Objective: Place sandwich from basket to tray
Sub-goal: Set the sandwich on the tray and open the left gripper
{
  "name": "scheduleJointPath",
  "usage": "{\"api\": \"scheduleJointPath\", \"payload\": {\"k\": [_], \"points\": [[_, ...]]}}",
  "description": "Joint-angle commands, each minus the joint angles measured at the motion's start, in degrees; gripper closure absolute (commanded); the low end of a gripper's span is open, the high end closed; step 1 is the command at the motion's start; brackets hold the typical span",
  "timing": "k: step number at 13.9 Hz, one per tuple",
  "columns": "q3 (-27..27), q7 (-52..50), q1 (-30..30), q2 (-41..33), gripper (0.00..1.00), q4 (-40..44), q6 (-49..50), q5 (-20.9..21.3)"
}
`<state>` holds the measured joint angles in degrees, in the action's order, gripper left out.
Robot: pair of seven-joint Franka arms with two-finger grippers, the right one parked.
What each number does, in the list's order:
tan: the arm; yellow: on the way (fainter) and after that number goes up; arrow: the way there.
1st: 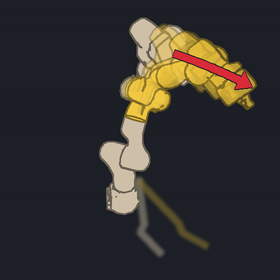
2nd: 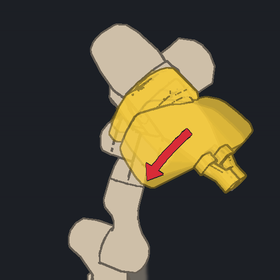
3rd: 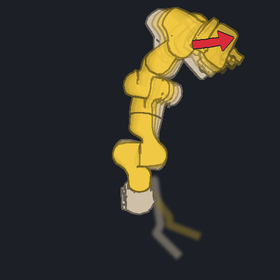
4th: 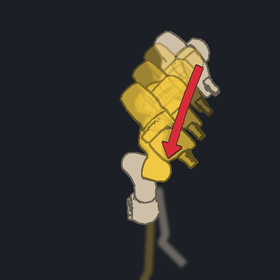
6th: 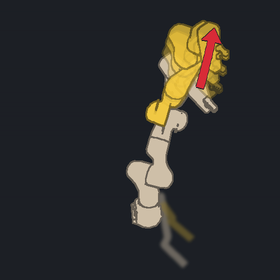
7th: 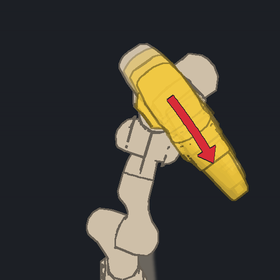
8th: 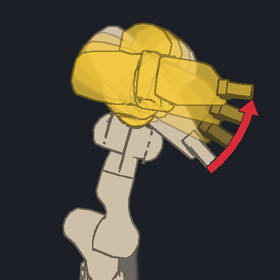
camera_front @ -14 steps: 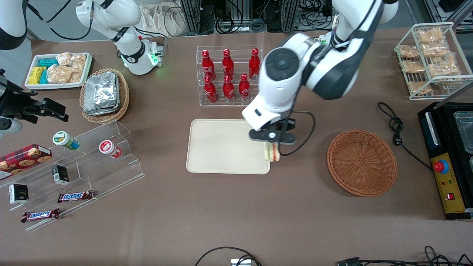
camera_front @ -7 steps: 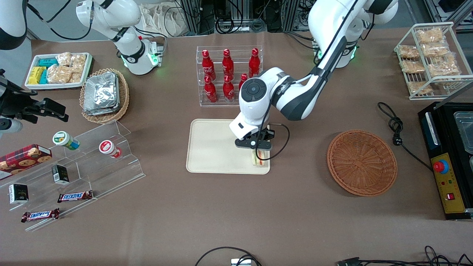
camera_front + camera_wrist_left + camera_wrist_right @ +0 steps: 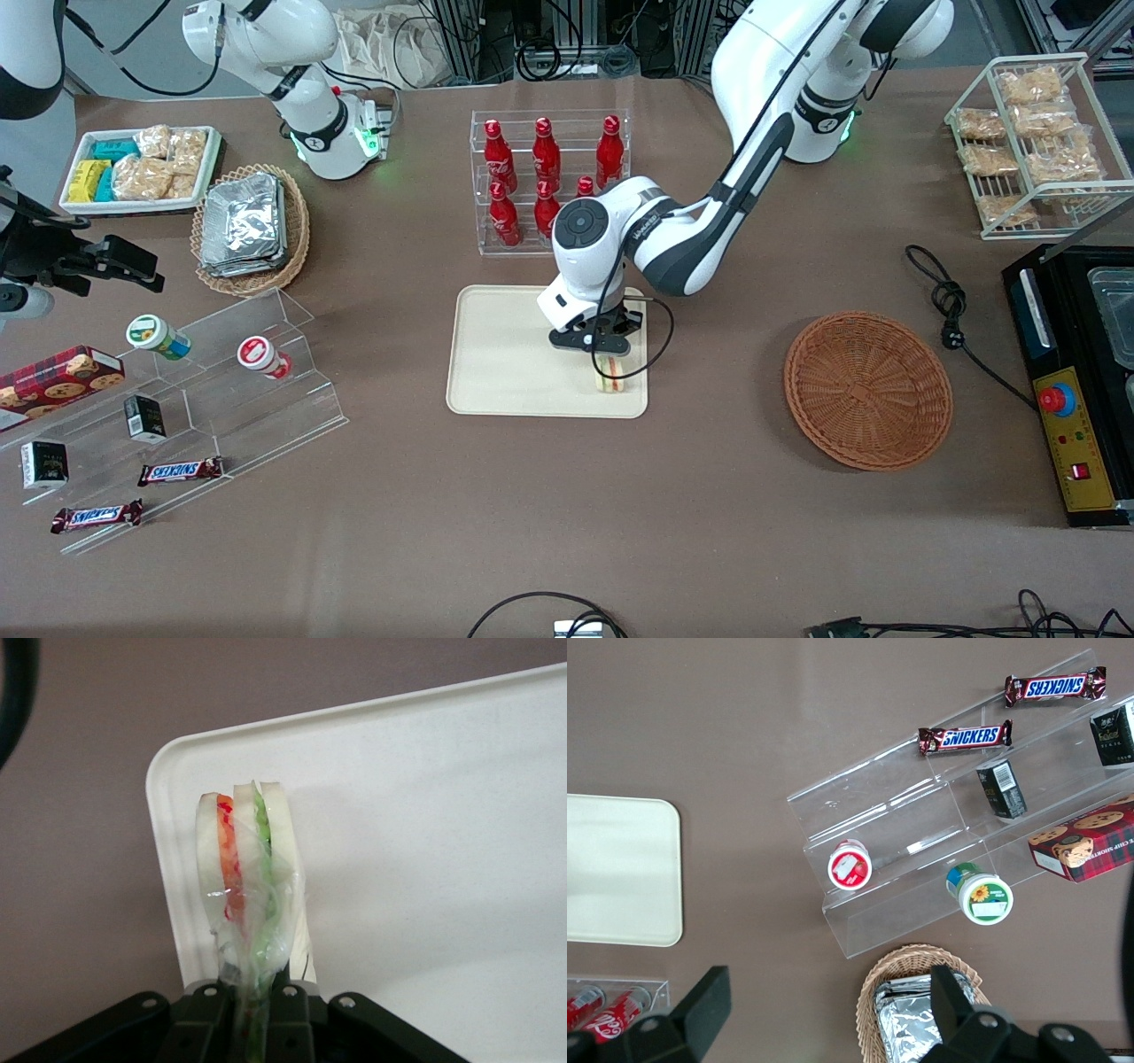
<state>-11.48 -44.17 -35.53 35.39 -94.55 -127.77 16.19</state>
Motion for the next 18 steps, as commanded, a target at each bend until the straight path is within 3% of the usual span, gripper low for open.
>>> {"api": "scheduleJointPath", "payload": {"k": [1, 7, 8, 9, 18], "points": [[-0.1, -2.9, 0.0, -0.5, 1.0, -3.4, -5.3, 1.4], [-0.1, -4.0, 0.0, 0.2, 0.98, -3.7, -5.9, 1.5], [0.0, -3.9, 0.0, 0.2, 0.47, -3.7, -6.5, 1.5], [0.0, -3.9, 0.0, 0.2, 0.03, -3.7, -6.9, 1.6], [1.0, -2.9, 0.1, -4.1, 0.0, -3.8, -6.3, 0.3]]}}
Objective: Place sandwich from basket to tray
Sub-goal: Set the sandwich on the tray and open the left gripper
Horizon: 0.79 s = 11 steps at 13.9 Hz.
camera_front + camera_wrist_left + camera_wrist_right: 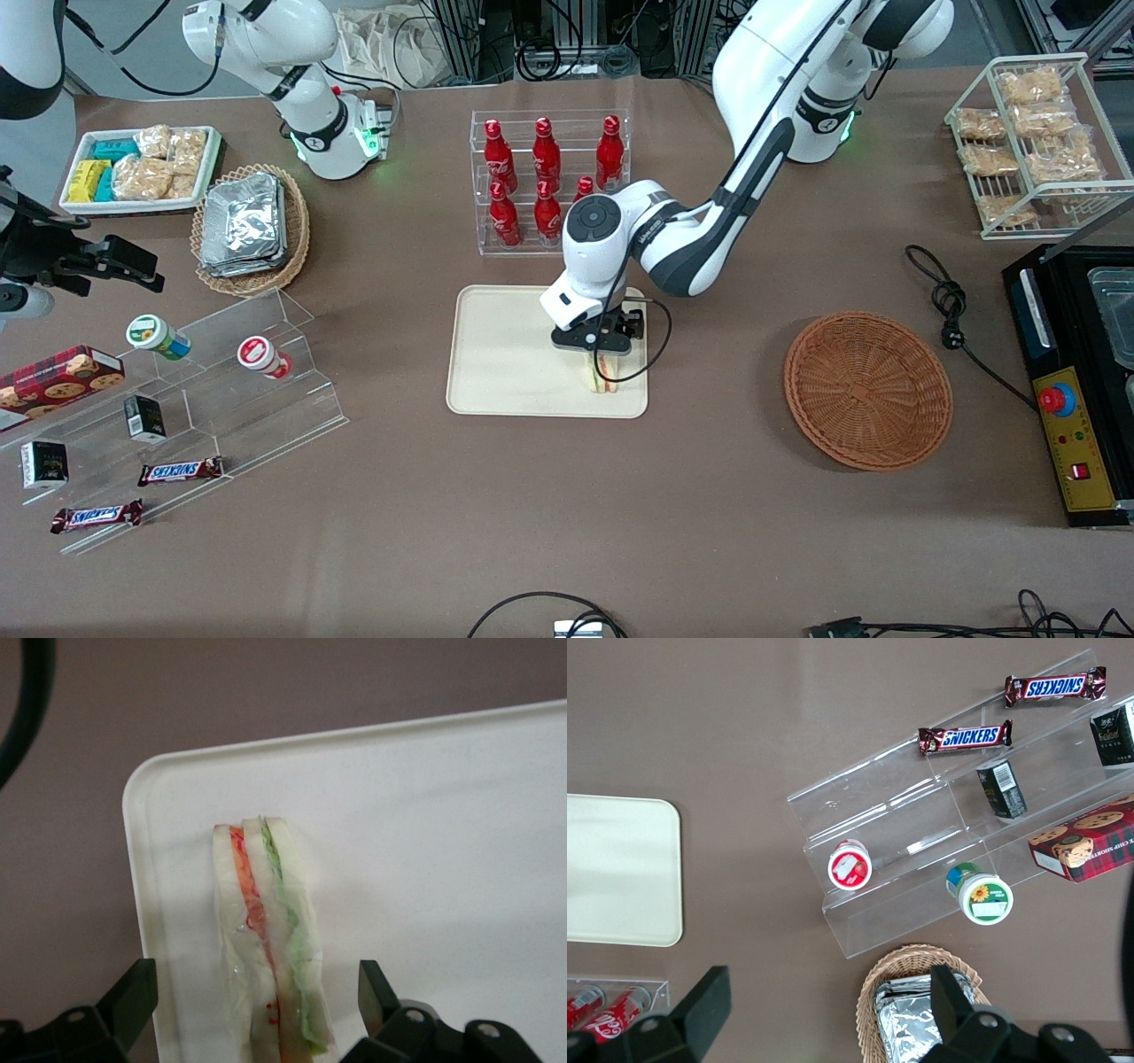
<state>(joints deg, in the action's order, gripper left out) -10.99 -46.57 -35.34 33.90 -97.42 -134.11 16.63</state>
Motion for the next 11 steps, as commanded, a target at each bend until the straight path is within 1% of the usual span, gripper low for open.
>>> {"api": "scheduleJointPath", "payload": {"k": [1, 2, 4, 5, 6, 8, 9, 11], "points": [[0.6, -0.6, -0.1, -3.6, 0.0, -0.9, 0.2, -0.3], [0.9, -0.6, 0.2, -4.7, 0.0, -1.0, 0.3, -0.5], [3.0, 0.3, 0.3, -7.3, 0.0, -0.9, 1.0, -2.1], [3.6, 4.3, 0.5, -8.4, 0.0, -0.9, 1.0, -2.8], [5.2, 8.8, 0.6, -9.4, 0.0, -0.9, 1.3, -4.4], [8.3, 16.6, 1.5, -12.0, 0.0, -0.8, 4.7, -11.3], [9.4, 20.1, 2.6, -13.6, 0.0, -0.8, 7.0, -13.2], [10.4, 24.1, 6.5, -17.4, 0.0, -0.8, 11.0, -14.9]]}}
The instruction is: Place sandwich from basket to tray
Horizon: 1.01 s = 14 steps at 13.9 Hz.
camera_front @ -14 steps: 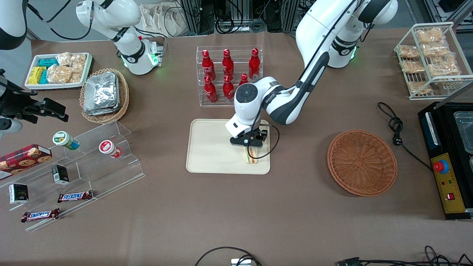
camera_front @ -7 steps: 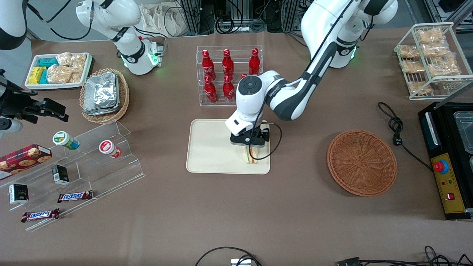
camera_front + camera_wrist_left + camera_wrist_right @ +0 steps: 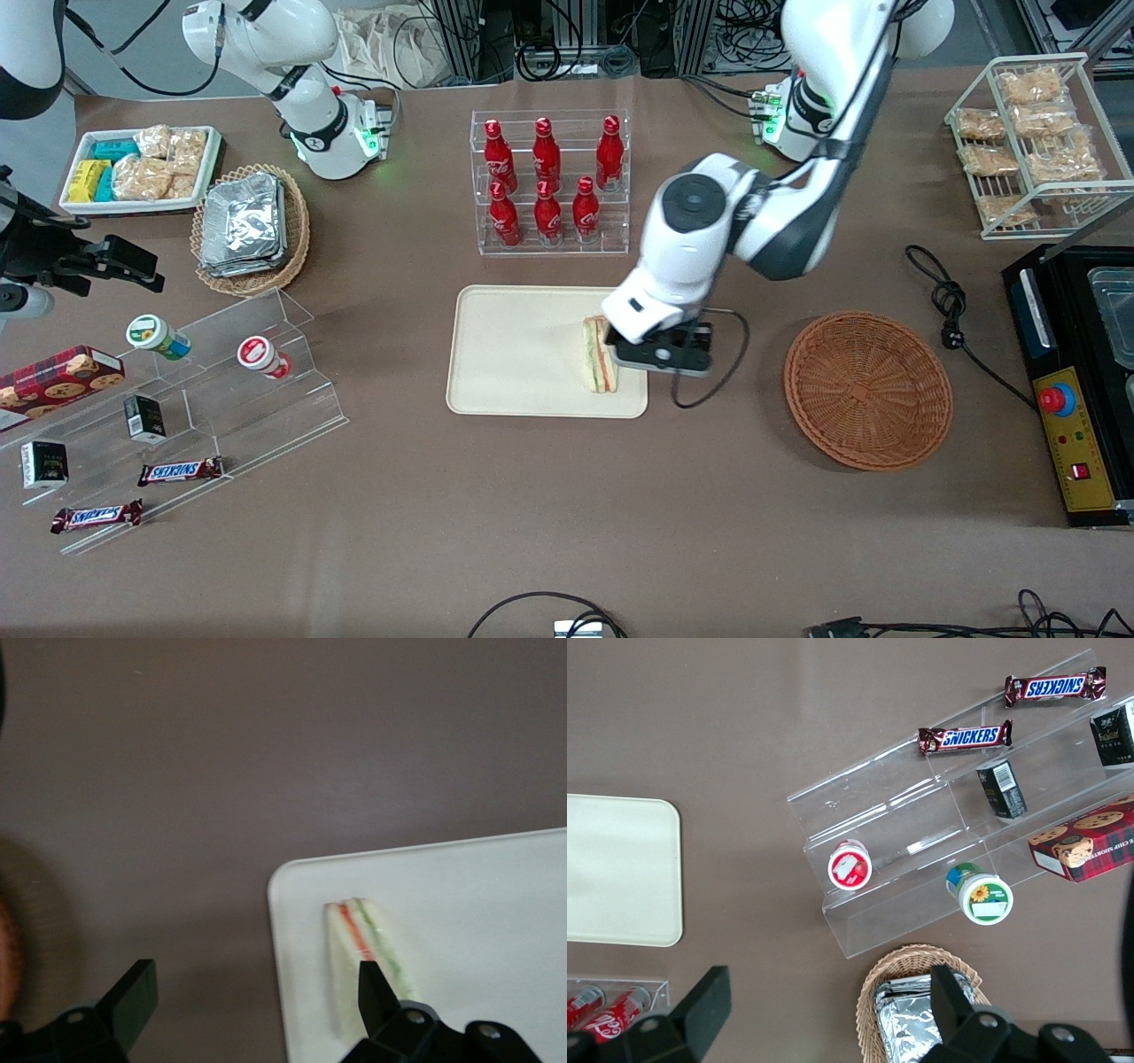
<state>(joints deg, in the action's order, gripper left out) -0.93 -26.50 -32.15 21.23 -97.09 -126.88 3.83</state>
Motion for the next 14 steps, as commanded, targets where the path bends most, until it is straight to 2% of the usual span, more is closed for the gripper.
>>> {"api": "scheduleJointPath", "payload": {"k": [1, 5, 7, 11, 14], "points": [[0.3, 4.4, 5.8, -6.8, 0.0, -1.2, 6.4, -2.2], [0.3, 7.2, 14.0, -14.3, 0.0, -1.3, 18.8, -4.1], [0.3, 12.7, 18.6, -17.9, 0.0, -1.3, 23.8, -5.3], [0.4, 14.8, 22.6, -23.6, 0.0, -2.2, 29.3, -0.1], [1.9, 16.9, 22.7, -23.8, 0.0, -2.0, 28.5, -0.5]]}}
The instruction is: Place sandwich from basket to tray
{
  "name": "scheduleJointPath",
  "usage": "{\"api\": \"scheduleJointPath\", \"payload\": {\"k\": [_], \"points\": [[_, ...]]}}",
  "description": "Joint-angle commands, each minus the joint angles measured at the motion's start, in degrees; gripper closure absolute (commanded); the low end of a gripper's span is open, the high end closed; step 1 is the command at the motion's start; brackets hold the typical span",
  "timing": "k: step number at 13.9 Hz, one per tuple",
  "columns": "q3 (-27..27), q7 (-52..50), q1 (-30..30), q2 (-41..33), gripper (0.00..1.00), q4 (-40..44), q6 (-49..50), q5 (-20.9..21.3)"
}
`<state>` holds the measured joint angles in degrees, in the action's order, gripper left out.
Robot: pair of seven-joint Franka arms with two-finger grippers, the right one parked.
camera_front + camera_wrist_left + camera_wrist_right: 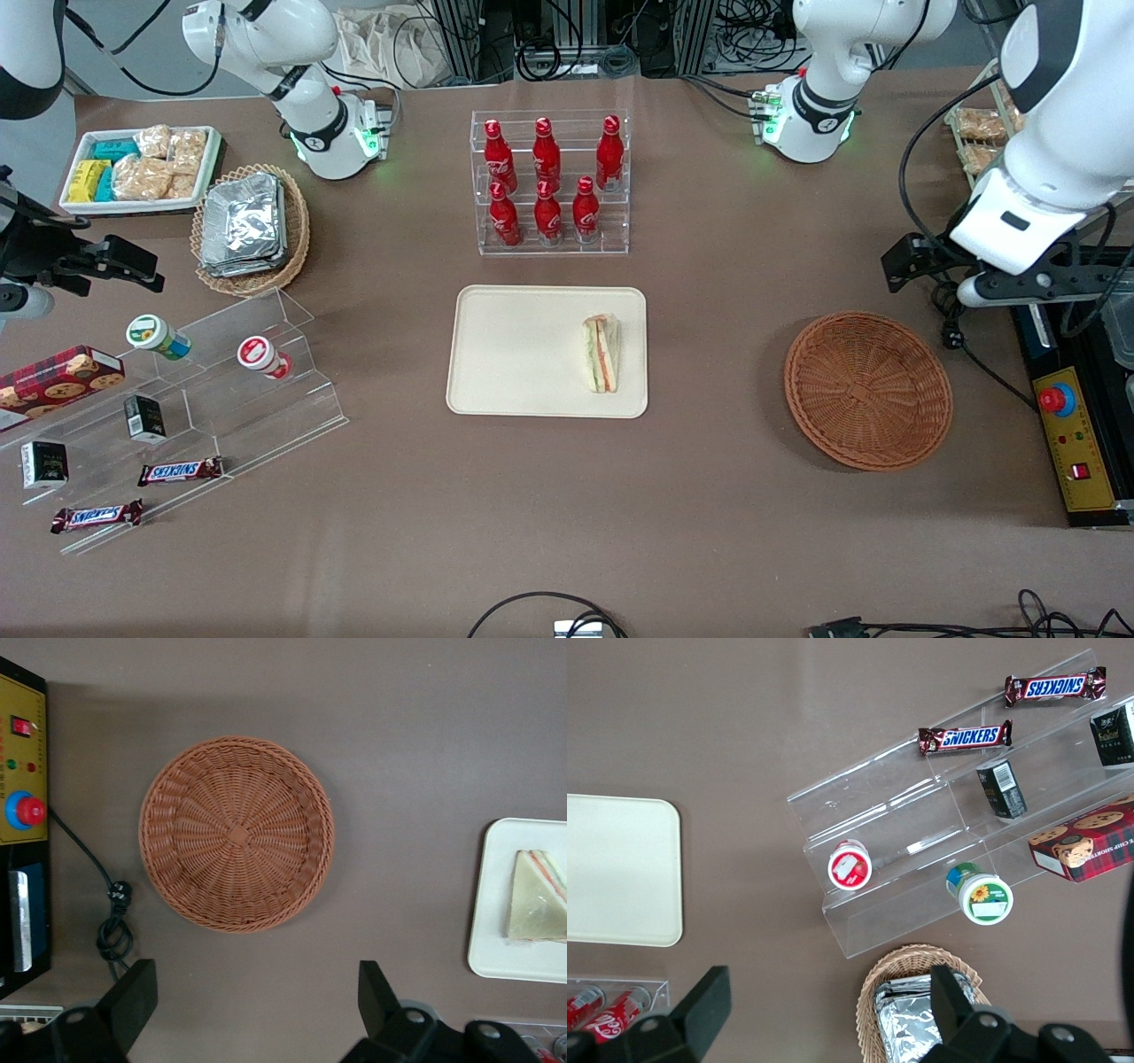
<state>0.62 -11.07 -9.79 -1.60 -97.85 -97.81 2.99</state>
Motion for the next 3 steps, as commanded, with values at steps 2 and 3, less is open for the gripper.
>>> {"api": "scheduleJointPath", "payload": {"k": [2, 3], "points": [[0.3, 1.4, 0.3, -1.1, 0.0, -1.1, -0.2, 0.0], [0.3, 1.5, 0.3, -1.3, 0.0, -1.1, -0.1, -0.1]]}}
